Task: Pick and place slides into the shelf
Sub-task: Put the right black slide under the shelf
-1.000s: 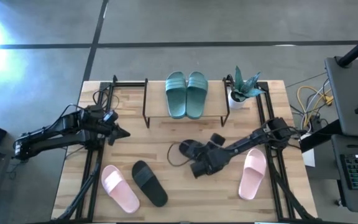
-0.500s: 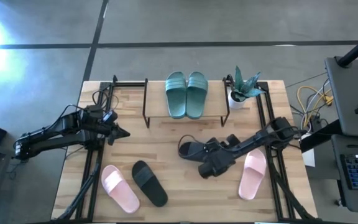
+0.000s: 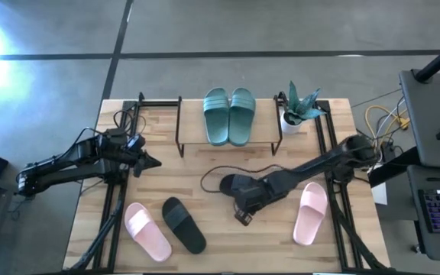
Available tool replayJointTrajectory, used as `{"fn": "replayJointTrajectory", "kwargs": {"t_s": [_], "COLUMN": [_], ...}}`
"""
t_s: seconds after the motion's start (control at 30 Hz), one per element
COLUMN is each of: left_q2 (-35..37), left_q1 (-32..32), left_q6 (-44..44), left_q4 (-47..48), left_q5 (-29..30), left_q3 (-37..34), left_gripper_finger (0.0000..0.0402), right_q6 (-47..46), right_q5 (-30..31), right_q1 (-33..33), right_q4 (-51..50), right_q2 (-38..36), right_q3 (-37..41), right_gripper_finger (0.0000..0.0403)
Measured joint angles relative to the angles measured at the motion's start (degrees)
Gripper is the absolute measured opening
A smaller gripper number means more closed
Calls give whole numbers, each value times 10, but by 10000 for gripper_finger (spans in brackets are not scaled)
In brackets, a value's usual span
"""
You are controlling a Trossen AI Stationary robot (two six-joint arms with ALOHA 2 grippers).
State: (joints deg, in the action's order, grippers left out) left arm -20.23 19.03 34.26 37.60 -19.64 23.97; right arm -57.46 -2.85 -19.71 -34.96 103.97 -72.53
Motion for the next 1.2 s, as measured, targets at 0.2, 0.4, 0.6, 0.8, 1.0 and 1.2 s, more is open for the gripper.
{"fn": "replayJointTrajectory", "kwargs": {"t_s": [0.2, 0.4, 0.6, 0.8, 1.0, 1.2], "left_q2": [1, 3, 2, 2, 1, 1], "left_q1": [0, 0, 0, 0, 0, 0], "left_q6": [14, 15, 15, 15, 14, 14], "left_q4": [3, 4, 4, 4, 4, 4], "left_q5": [0, 0, 0, -1, 0, -1], "left_q3": [0, 0, 0, 0, 0, -1], "left_gripper_finger": [0, 0, 0, 0, 0, 0], "right_q6": [68, 110, 64, -58, -145, -160], "right_q5": [-3, 1, 102, 254, 298, 333], "right_q1": [13, 42, 79, 112, 138, 140], "right_q4": [45, 41, 21, -83, -120, -143], "right_q2": [73, 119, 142, 127, 124, 116], "right_q3": [-36, -71, -77, -76, -76, -80], "right_gripper_finger": [13, 13, 13, 13, 13, 13]}}
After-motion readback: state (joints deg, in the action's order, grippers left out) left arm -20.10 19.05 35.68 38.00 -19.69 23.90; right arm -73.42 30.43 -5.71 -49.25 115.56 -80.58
